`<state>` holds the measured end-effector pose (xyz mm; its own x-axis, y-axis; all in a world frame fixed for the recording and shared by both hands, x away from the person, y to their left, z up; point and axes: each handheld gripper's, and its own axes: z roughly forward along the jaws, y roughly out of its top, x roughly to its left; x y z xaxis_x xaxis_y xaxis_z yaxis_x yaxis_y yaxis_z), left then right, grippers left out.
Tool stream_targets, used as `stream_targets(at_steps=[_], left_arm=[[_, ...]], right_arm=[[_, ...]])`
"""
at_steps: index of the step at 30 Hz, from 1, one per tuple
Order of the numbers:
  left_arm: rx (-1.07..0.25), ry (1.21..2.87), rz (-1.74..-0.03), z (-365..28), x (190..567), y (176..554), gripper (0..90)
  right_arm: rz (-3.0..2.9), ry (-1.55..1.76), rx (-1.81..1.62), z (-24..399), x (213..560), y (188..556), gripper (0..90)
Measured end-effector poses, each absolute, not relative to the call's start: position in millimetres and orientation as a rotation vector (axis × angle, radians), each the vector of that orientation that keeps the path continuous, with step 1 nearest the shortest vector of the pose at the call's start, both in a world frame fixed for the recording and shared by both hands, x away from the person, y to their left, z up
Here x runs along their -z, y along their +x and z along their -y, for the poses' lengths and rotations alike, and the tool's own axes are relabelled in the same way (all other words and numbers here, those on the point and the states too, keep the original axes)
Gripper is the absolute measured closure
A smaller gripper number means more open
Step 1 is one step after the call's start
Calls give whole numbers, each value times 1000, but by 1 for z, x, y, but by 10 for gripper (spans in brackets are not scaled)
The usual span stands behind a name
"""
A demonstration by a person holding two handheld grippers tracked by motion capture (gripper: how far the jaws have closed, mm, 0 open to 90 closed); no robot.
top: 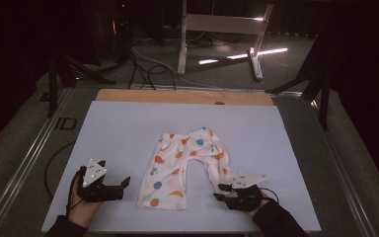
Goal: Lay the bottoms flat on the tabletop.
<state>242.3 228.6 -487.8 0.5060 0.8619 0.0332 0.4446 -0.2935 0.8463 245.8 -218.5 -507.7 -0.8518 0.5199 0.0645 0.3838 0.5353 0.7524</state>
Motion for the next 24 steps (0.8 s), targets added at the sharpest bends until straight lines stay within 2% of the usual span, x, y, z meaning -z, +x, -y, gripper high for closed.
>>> stream_targets(at_steps=[6, 16, 24], left_arm=[[-637, 1934, -1058, -227, 488, 242, 1], [-625, 1922, -1070, -229, 488, 242, 2], [-627, 1928, -1075, -229, 488, 243, 2]], right_arm=[[-2628, 772, -1062, 216, 513, 249, 889], [-2616, 772, -1263, 218, 492, 247, 898], [-2642, 688, -1312, 194, 487, 238, 898]])
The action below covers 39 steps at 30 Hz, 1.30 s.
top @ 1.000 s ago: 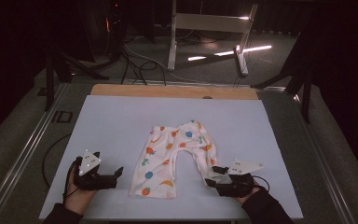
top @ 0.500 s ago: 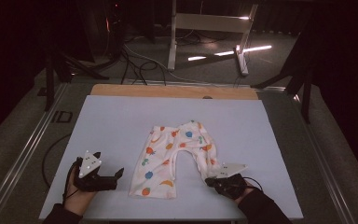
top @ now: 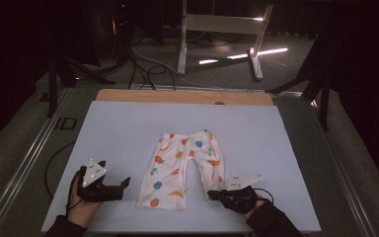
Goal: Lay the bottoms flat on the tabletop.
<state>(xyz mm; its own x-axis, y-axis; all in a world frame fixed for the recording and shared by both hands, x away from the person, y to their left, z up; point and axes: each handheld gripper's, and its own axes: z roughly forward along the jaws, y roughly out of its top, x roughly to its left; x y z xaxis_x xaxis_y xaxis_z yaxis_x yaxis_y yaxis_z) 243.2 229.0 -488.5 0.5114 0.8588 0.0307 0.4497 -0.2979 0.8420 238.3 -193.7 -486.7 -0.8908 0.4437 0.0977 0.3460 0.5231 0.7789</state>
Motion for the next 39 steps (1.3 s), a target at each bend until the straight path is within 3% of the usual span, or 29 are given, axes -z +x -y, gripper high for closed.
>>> stream_targets(at_steps=[21, 27, 32, 39], left_arm=[[-623, 1935, -1070, -229, 489, 243, 2], [-629, 1929, -1069, -230, 487, 243, 1], [-626, 1932, -1069, -230, 488, 243, 2], [-624, 1933, -1071, -229, 488, 244, 2]], right_arm=[[-2754, 642, -1199, 147, 520, 238, 885], [-2676, 666, -1283, 162, 496, 242, 723], [-2551, 758, -1330, 188, 473, 253, 662], [-2603, 756, -1290, 179, 485, 255, 627]])
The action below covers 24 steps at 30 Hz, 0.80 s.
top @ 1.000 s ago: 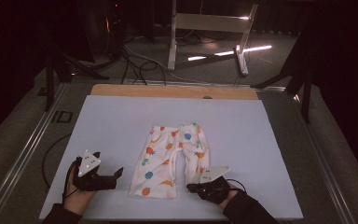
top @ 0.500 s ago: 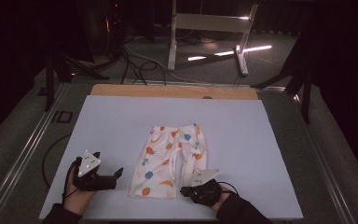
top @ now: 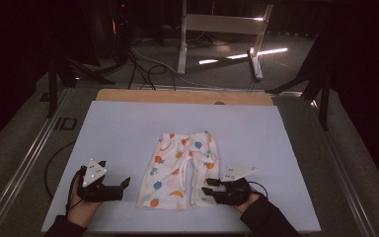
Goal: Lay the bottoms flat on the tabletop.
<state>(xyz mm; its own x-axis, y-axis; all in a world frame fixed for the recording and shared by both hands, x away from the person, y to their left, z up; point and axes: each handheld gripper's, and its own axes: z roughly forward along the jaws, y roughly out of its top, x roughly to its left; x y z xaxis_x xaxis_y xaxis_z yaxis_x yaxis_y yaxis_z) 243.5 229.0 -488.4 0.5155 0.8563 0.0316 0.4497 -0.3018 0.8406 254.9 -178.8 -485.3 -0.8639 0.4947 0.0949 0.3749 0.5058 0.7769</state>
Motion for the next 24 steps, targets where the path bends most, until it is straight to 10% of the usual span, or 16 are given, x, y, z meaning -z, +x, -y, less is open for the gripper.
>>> stream_targets(at_steps=[10, 15, 24], left_arm=[[-621, 1932, -1072, -231, 488, 243, 2], [-624, 1935, -1067, -230, 488, 242, 2], [-624, 1933, -1066, -229, 488, 242, 2]], right_arm=[[-2713, 698, -1135, 155, 504, 260, 609], [-2705, 725, -1063, 157, 503, 258, 853], [-2608, 758, -1133, 180, 485, 248, 876]])
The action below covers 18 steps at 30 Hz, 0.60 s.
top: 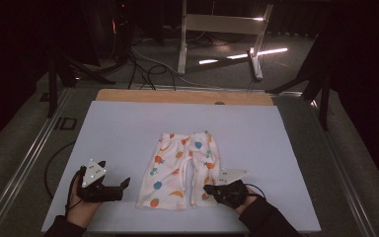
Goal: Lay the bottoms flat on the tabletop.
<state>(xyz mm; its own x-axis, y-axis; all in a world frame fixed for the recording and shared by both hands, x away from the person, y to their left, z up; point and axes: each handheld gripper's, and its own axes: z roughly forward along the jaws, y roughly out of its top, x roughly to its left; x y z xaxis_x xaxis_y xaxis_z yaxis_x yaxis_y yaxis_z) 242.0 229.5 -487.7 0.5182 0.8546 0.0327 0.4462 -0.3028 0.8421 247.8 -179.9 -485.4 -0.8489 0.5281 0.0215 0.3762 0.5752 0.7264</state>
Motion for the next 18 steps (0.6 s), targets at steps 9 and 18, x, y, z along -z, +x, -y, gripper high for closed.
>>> stream_targets(at_steps=[9, 18], left_arm=[[-624, 1932, -1068, -229, 488, 242, 2], [-623, 1939, -1067, -228, 488, 243, 2]], right_arm=[[-2514, 921, -1162, 223, 486, 235, 841], [-2483, 1011, -1214, 240, 486, 232, 660]])
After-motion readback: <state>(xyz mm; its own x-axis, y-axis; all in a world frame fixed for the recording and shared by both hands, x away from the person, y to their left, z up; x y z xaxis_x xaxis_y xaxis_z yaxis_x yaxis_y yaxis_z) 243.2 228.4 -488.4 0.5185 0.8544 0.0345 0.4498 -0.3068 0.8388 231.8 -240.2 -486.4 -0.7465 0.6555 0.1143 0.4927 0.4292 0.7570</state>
